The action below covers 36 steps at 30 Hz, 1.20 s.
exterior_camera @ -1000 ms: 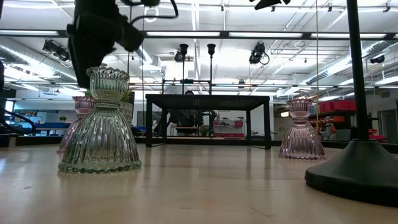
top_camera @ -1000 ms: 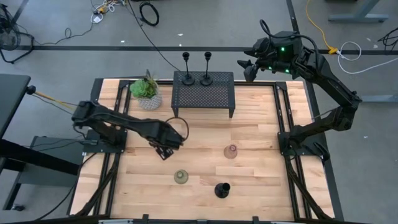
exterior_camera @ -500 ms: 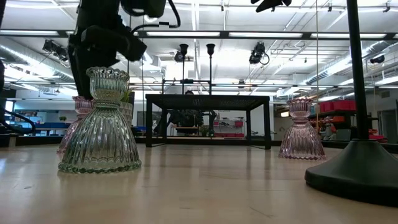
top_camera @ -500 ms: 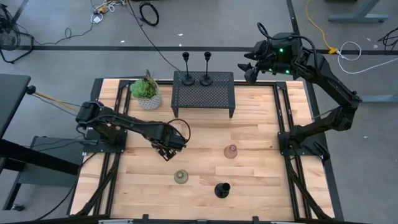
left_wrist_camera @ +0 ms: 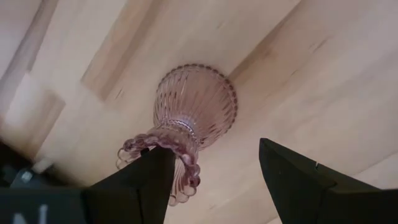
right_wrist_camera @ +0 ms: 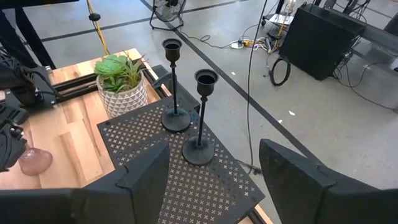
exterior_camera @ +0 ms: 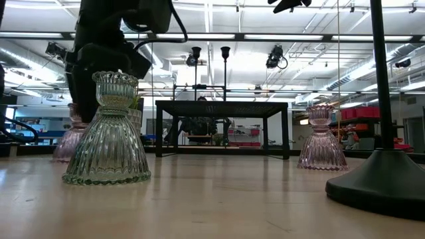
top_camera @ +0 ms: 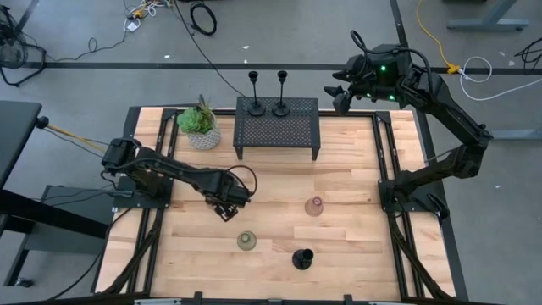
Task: Pick & Place candle stick holders
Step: Put the left pink glass candle holder on the shelf
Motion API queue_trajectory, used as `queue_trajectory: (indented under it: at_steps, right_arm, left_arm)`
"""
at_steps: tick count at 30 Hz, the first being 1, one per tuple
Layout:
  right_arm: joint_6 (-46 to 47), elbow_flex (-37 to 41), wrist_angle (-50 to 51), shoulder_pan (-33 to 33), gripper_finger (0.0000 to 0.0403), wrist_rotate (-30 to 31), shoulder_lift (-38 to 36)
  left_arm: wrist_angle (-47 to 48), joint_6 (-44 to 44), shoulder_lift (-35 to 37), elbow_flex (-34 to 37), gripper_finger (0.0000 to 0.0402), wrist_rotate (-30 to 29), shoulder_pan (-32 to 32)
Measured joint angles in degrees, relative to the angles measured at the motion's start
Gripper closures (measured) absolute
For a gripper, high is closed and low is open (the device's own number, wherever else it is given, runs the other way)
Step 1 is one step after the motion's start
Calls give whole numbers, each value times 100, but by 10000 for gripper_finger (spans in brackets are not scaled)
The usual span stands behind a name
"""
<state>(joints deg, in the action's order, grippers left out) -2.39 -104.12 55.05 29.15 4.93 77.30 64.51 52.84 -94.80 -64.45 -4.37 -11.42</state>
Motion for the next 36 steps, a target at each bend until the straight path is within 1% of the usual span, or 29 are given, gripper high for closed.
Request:
queue_trajectory:
  at_steps: [2, 4, 6, 9, 10, 14, 17, 22, 26, 29, 32, 36]
  right_arm:
    - [26, 0, 0, 0, 154, 0, 0]
    - [29, 0, -2, 0, 154, 0, 0]
    - [35, 0, -4, 0, 154, 7, 0]
    - [37, 0, -7, 0, 154, 11, 0]
    - [37, 0, -7, 0, 154, 11, 0]
    - [37, 0, -11, 0, 154, 17, 0]
    - [19, 0, -13, 0, 154, 17, 0]
    - [4, 0, -13, 0, 154, 17, 0]
    - [-27, 0, -46, 0, 154, 20, 0]
    - [-29, 0, -159, 0, 154, 20, 0]
    - [-31, 0, -310, 0, 154, 17, 0]
    - [-36, 0, -395, 0, 154, 17, 0]
  left_arm:
    - [1, -43, 2, -2, 183, 3, 0]
    - [-11, -170, -10, -2, 212, 130, 16]
    - [-19, -237, -28, -15, 258, 195, 46]
    - [-18, -419, -25, -20, 355, 199, 74]
    - [-12, -459, -15, -21, 366, 193, 90]
    - [85, -494, 17, -66, 366, 252, 185]
    - [461, -682, -35, -407, 366, 414, 202]
    - [904, -995, -20, -1445, 366, 372, 194]
    - [1392, -1271, -11, -2634, 366, -59, 341]
    - [1712, -1625, -2, -3593, 366, -202, 693]
    - [1724, -2139, -4, -4389, 366, -503, 1218]
    - [1664, -2863, -251, -5211, 366, -450, 2075]
